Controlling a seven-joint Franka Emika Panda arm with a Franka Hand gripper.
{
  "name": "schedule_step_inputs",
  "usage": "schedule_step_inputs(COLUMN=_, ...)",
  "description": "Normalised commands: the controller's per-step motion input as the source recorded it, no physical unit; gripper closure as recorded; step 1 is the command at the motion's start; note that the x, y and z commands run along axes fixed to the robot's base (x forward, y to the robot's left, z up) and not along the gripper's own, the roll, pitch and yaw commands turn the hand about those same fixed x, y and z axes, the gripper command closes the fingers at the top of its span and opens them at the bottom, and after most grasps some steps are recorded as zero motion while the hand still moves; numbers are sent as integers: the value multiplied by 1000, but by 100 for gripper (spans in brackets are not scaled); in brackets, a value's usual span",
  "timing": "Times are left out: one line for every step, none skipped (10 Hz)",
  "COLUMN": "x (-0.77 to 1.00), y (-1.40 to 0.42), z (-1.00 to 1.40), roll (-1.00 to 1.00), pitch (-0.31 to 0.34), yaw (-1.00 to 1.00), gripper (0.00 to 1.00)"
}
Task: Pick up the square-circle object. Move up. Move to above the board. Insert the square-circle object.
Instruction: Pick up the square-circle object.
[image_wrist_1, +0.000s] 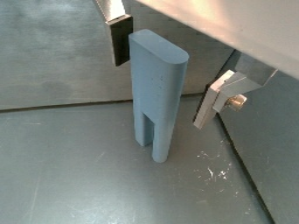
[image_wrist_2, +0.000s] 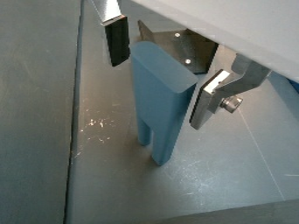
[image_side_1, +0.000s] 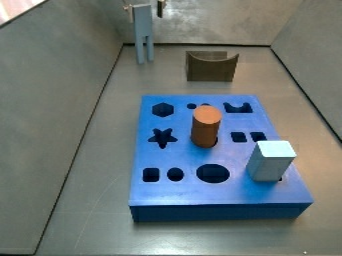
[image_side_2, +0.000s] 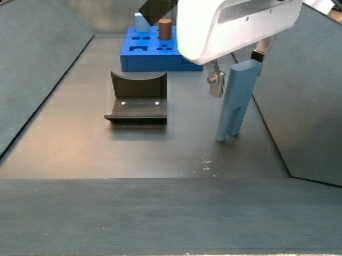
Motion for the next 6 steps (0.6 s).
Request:
schedule_step_inputs(x=0, y=20, z=-197, roll=-13, pitch=-17, yaw=0, gripper=0)
schedule_step_inputs(x=-49, y=34, z=-189, roll=0, pitch=-20, yaw=0, gripper=0)
schedule_step_inputs(x=-111, y=40, z=-109, roll=-29, pitch=-40, yaw=0, gripper=0)
schedule_step_inputs(x=-126, y=63, z=-14, roll=-60, pitch=-57, yaw=-17, gripper=0)
schedule_step_inputs(x=-71, y=66, z=0, roll=-147, pitch=-116, yaw=-34, gripper=0)
schedule_step_inputs(x=-17, y=97, z=0, roll=-234, pitch=-179, yaw=-71, gripper=0)
